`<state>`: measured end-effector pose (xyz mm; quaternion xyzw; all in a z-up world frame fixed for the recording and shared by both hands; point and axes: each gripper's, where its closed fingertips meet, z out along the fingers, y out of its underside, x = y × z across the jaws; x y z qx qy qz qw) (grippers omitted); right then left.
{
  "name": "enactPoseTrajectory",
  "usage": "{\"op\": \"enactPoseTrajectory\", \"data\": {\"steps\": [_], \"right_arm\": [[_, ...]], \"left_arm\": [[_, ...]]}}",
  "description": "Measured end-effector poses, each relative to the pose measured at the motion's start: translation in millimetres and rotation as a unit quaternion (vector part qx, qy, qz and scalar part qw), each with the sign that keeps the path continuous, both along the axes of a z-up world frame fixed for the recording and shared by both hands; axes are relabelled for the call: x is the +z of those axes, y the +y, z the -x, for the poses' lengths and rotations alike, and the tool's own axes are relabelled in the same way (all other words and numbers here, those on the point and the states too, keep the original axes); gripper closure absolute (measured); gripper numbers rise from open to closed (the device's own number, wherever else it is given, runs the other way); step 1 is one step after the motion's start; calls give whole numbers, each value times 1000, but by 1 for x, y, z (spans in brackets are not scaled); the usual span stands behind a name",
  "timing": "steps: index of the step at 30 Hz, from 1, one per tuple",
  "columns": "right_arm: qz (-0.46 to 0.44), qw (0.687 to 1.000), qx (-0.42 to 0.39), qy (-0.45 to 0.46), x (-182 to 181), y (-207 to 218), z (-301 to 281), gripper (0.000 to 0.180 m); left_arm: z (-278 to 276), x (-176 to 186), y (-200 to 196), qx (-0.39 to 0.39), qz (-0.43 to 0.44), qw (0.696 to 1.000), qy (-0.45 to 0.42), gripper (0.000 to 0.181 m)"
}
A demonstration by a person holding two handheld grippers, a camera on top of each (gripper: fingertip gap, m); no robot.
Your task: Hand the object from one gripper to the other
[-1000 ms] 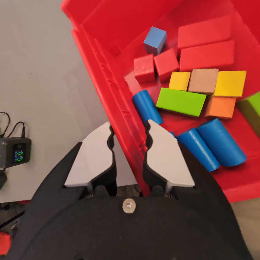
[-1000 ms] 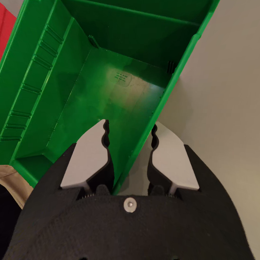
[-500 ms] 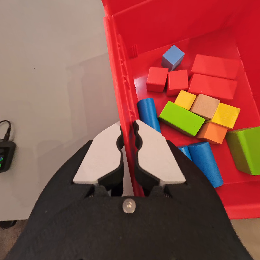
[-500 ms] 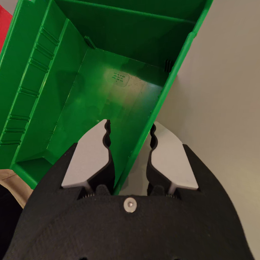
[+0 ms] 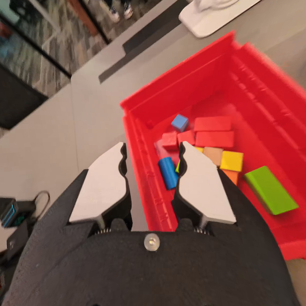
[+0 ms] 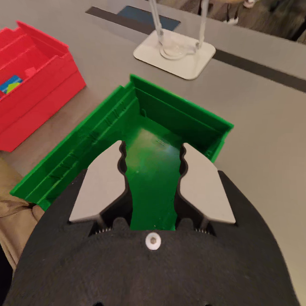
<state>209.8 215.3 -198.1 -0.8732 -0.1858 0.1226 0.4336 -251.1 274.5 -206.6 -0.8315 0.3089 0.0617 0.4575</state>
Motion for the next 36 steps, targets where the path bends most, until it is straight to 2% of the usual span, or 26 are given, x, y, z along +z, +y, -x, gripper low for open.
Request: {"op": "enactPoseTrajectory", "data": {"steps": [2, 6, 8, 11, 13, 16, 18, 20, 22, 26, 29, 31, 36], "right_arm": [[-9, 1000, 29, 5, 7, -3, 28, 118], [-25, 996, 80, 12, 10, -10, 83, 118], [-31, 995, 98, 8, 5, -13, 103, 119], [-29, 993, 118, -7, -8, -17, 120, 120], [-32, 992, 118, -13, -14, -17, 122, 121], [-38, 993, 115, -12, -18, -16, 120, 123], [-33, 993, 116, -14, -23, -17, 119, 123], [-32, 992, 118, -17, -26, -16, 119, 123], [-31, 992, 120, -18, -27, -16, 119, 123], [-28, 992, 123, -23, -30, -17, 119, 123], [-27, 992, 122, -25, -32, -16, 117, 123], [-27, 992, 123, -22, -32, -16, 117, 123], [-24, 991, 130, -10, -32, -17, 122, 123]], "left_arm": [[-25, 11, -3, -36, -15, 999, 7, 120], [-67, 9, -2, -101, -11, 994, 32, 124], [-82, -4, -3, -145, 14, 988, 51, 124], [-83, -29, 6, -177, 42, 974, 138, 123], [-89, -46, 12, -168, 95, 974, 115, 118], [-101, -75, 8, -157, 200, 966, 53, 100], [-97, -91, 11, -140, 229, 960, 77, 98], [-101, -100, 10, -131, 258, 955, 59, 97], [-105, -105, 13, -115, 276, 954, 39, 98], [-97, -120, 19, -80, 298, 949, 64, 95], [-100, -128, 20, -76, 312, 945, 60, 102], [-95, -133, 23, -70, 311, 944, 84, 110], [-99, -131, 29, -77, 288, 953, 60, 110]]}}
